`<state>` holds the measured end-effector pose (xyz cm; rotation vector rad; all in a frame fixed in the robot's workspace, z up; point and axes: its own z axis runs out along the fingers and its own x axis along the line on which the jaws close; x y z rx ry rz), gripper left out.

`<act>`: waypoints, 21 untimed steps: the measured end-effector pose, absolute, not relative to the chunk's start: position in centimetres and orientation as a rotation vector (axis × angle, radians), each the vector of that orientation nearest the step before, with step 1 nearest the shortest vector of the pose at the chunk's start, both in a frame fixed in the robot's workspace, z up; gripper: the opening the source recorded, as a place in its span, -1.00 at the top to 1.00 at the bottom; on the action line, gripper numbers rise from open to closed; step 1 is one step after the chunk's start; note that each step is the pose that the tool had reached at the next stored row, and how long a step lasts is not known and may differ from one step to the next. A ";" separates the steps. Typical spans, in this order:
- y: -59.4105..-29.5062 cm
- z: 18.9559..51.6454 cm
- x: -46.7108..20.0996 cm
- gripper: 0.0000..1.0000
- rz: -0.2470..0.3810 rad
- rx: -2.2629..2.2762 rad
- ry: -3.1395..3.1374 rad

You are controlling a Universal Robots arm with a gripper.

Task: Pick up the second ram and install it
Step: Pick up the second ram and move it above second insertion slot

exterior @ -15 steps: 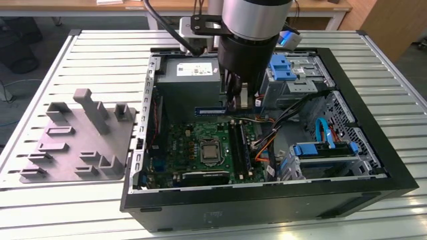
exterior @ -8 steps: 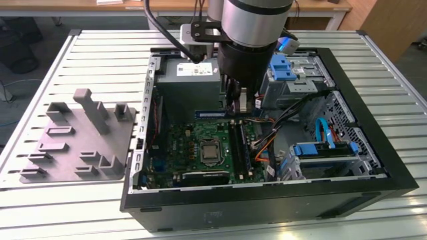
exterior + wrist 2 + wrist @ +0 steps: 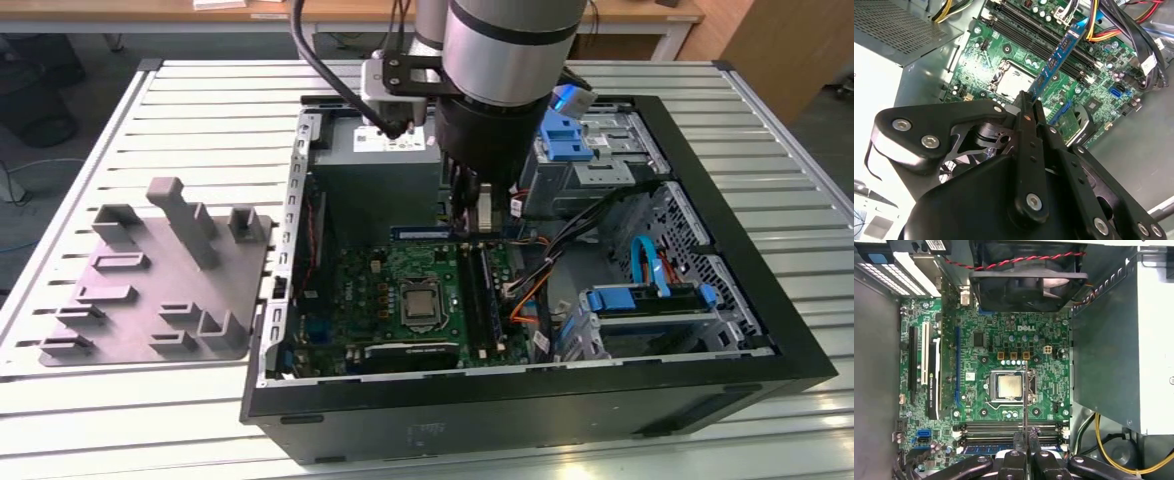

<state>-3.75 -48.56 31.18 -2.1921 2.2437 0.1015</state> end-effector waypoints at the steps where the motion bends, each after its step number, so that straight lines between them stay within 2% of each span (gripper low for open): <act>1: -48.6 31.1 -3.7 0.73 0.101 -2.192 2.244; 21: -48.6 29.4 -3.7 0.73 0.101 -2.192 2.244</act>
